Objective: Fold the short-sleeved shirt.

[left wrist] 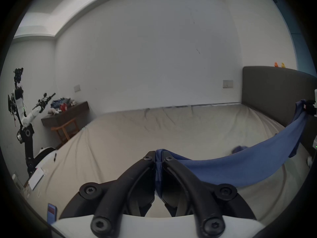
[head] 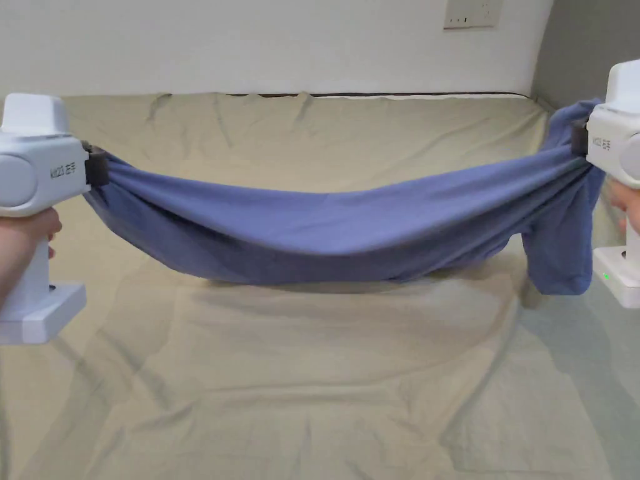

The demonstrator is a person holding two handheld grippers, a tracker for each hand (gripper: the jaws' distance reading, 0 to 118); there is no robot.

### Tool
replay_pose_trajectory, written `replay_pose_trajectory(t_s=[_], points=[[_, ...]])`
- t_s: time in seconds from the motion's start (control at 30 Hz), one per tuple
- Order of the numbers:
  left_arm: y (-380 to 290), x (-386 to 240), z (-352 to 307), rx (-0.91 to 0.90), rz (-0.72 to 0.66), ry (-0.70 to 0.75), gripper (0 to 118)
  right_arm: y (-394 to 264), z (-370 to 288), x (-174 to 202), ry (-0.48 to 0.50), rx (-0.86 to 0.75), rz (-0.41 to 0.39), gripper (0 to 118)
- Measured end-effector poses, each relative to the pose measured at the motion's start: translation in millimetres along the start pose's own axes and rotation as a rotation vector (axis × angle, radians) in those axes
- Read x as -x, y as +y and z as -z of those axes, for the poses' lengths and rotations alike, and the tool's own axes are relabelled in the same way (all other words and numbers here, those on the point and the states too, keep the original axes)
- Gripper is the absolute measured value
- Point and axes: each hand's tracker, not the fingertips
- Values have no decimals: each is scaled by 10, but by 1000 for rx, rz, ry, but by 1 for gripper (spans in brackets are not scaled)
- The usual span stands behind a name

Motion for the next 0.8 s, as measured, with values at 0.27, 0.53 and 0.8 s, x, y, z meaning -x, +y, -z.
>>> replay_pose_trajectory(t_s=[0.27,0.53,0.8], points=[[-773,239,-1094,22,-90,-120,3,-641,-1088,-356,61,-1,86,6],[-1286,633,-2243,23,-225,-196,3,-1111,-2479,-887,57,-39,127,6],[-2230,644,-2565,262,-151,-222,3,-2158,-2927,-941,166,267,108,6]])
